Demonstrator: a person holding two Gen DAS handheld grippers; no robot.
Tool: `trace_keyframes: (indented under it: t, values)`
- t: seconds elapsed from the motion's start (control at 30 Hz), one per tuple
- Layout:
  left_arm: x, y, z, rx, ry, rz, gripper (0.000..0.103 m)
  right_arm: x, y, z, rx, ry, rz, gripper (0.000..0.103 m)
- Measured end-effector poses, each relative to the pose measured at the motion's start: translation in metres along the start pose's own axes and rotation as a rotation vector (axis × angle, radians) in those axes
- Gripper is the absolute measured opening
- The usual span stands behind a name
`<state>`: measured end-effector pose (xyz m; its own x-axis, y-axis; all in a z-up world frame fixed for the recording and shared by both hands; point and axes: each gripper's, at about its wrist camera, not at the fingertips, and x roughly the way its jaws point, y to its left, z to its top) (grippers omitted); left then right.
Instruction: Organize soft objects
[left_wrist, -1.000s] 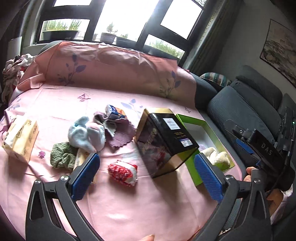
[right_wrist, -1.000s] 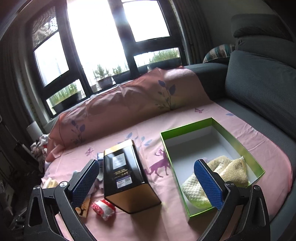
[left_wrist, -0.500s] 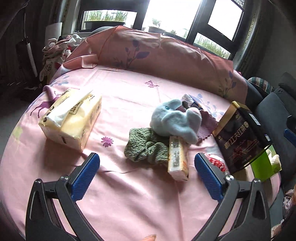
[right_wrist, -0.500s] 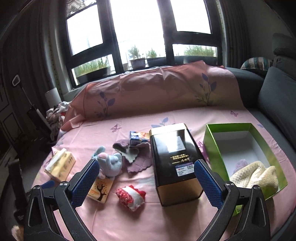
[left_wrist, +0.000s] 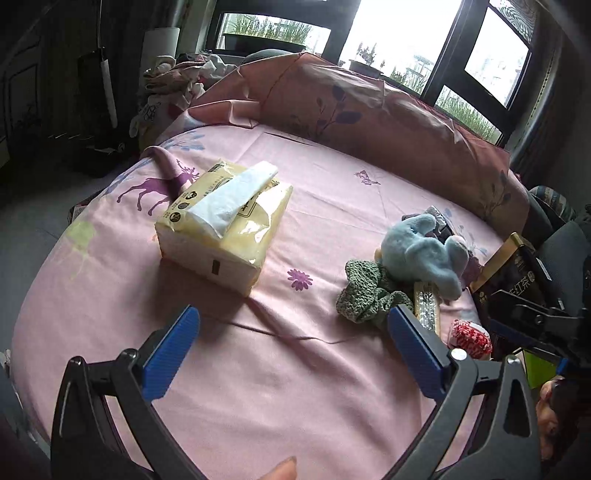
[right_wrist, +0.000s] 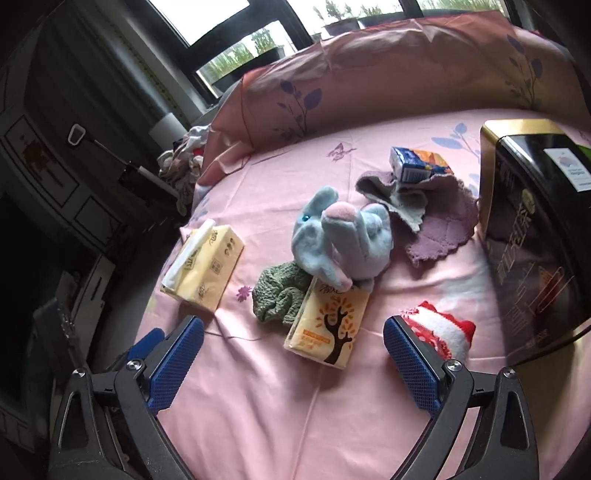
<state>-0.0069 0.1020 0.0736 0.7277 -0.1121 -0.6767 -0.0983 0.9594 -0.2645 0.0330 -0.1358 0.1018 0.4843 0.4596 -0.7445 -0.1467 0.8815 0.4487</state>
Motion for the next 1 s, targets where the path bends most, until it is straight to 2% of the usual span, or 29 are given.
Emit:
trace_keyframes:
  t: [0.1, 0.17, 0.3, 0.33, 0.37, 0.47, 0.67, 0.8, 0.9, 1.0]
  values:
    - [-0.004, 0.007, 0.003, -0.020, -0.017, 0.004, 0.102, 0.023, -0.005, 0.000, 0.053, 0.053, -0.021, 0.081]
    - [-0.006, 0.011, 0.005, -0.033, -0.020, -0.011, 0.102, 0.032, -0.003, -0.002, 0.043, 0.069, -0.039, 0.080]
    - [-0.008, 0.014, 0.006, -0.040, -0.026, -0.025, 0.102, 0.051, 0.000, -0.002, 0.017, 0.080, -0.149, 0.079]
    - [-0.008, 0.014, 0.007, -0.039, -0.025, -0.027, 0.102, 0.057, -0.002, 0.000, 0.029, 0.097, -0.146, 0.078]
    - [-0.008, 0.015, 0.007, -0.038, -0.022, -0.030, 0.102, 0.062, -0.006, 0.000, 0.044, 0.119, -0.132, 0.071]
    - [-0.008, 0.014, 0.007, -0.039, -0.019, -0.042, 0.102, 0.072, -0.011, -0.001, 0.059, 0.149, -0.150, 0.061]
    - [-0.011, 0.017, 0.008, -0.050, -0.025, -0.070, 0.102, 0.053, 0.007, -0.009, -0.022, 0.117, -0.174, 0.056]
    - [-0.014, 0.017, 0.009, -0.068, -0.026, -0.113, 0.102, 0.026, 0.027, -0.034, -0.178, 0.046, -0.288, 0.056]
    - [-0.014, 0.017, 0.009, -0.065, -0.024, -0.127, 0.102, 0.018, 0.032, -0.056, -0.266, 0.080, -0.311, 0.056]
    - [-0.018, 0.019, 0.009, -0.069, -0.034, -0.155, 0.101, 0.023, 0.029, -0.078, -0.284, 0.160, -0.345, 0.056]
